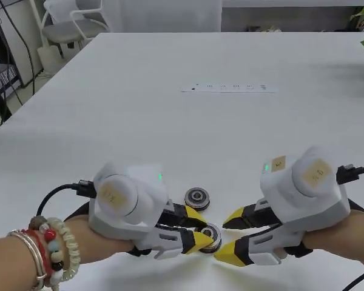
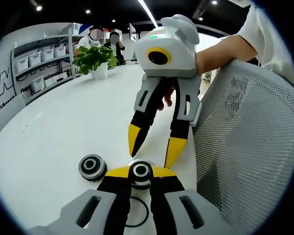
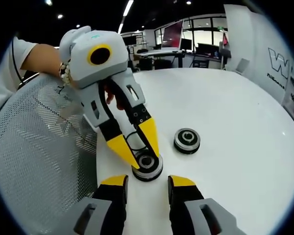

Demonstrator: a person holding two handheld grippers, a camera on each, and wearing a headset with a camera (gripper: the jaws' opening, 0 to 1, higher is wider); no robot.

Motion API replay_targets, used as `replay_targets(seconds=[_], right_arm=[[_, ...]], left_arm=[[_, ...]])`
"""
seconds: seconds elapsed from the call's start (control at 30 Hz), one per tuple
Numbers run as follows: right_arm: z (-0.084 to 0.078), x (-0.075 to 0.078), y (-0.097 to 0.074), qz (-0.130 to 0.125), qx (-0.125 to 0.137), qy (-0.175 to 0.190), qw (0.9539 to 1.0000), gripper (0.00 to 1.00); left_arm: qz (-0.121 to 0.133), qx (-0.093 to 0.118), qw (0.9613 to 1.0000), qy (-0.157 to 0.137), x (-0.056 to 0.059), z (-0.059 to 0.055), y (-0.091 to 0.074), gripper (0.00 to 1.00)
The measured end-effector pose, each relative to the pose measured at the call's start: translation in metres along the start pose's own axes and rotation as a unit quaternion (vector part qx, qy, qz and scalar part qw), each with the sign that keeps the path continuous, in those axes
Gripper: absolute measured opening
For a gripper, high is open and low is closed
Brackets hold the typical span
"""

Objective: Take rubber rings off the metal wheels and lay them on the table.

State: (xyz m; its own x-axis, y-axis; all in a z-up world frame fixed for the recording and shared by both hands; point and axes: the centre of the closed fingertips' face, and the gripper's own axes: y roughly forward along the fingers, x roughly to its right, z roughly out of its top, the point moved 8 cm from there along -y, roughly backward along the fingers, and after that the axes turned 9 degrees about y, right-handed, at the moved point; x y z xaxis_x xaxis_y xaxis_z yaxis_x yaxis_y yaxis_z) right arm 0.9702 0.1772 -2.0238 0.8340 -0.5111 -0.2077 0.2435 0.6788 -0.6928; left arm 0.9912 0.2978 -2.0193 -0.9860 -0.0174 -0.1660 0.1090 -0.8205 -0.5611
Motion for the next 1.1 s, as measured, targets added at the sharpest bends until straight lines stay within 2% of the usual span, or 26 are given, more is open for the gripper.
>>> replay_targets(seconds=[0.2, 0.57, 0.73, 0.8, 0.87, 1.0, 1.1], right_arm=[[-0.0008, -0.0012, 0.0062, 0.001, -0.002, 0.004, 1.0000, 0.27], [-0.0016, 0.0000, 0.0071, 0.002, -0.003, 0.010, 0.9999, 0.21], [-0.0010, 0.0002, 0.0054, 0.003, -0.005, 0.002, 1.0000, 0.19], [-0.0020, 0.0015, 0.0031, -0.001, -0.012, -0.007, 0.9999, 0.14], [-0.0041, 0.0021, 0.0028, -0.003, -0.017, -0.016, 0.9997, 0.05], [-0.0037, 0.0030, 0.0027, -0.003, -0.015, -0.010, 0.9998, 0.03], [-0.0030, 0.0033, 0.0028, -0.009, -0.018, -0.021, 0.9996, 0.01]], left_arm=[[0.000, 0.004, 1.0000, -0.004, -0.0006, -0.0014, -0.0001, 0.09], [-0.001, 0.014, 0.9999, -0.008, -0.0008, -0.0026, -0.0005, 0.09], [-0.001, 0.016, 0.9998, -0.008, -0.0005, -0.0027, -0.0007, 0.09], [-0.001, 0.016, 0.9998, -0.008, -0.0005, -0.0028, -0.0009, 0.09], [-0.001, 0.016, 0.9998, -0.009, -0.0008, -0.0031, -0.0012, 0.09], [0.001, 0.016, 0.9998, -0.011, -0.0005, -0.0029, -0.0012, 0.09], [0.002, 0.016, 0.9998, -0.011, -0.0003, -0.0027, -0.0013, 0.09]])
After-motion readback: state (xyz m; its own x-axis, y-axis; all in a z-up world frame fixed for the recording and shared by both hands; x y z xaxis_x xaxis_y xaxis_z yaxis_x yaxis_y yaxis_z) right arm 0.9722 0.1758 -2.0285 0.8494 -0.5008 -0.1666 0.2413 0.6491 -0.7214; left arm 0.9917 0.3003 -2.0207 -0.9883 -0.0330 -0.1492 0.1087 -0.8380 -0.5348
